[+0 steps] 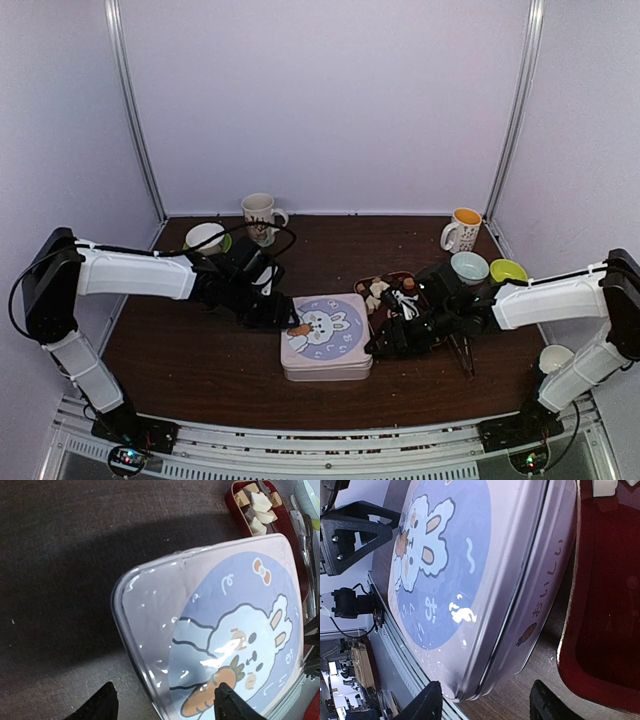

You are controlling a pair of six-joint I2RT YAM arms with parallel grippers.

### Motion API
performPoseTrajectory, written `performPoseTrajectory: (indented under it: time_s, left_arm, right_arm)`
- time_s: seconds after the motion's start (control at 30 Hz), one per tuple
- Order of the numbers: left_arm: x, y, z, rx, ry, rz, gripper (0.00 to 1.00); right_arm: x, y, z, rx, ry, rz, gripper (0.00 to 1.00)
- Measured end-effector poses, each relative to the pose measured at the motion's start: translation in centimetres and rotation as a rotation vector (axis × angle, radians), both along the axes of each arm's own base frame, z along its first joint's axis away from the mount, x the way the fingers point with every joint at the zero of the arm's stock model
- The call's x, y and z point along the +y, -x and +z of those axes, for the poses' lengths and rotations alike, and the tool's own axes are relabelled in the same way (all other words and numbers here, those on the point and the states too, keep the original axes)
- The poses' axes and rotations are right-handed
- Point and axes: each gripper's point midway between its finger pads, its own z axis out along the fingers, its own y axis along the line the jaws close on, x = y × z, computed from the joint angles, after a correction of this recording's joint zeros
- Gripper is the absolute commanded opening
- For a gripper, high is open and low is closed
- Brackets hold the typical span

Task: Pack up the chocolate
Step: Rotate the packing box at the center of the board.

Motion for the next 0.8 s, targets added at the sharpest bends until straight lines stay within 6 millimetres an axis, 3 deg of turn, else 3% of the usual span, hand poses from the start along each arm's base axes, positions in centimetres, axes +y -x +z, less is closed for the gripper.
performPoseTrajectory:
  time_s: [0.33, 0.8]
  left_arm:
    - [0.6, -0.6, 3.4, -0.089, 0.032, 0.026, 0.79]
    - [1.3, -0.6, 3.8, -0.106, 0.015, 0.039, 0.8]
  right_arm:
    - [-0.4, 0.5, 0.7, -0.01, 0.003, 0.011, 0.62]
    - [-1.0, 1.1, 0.1, 0.01, 0.024, 0.013, 0.64]
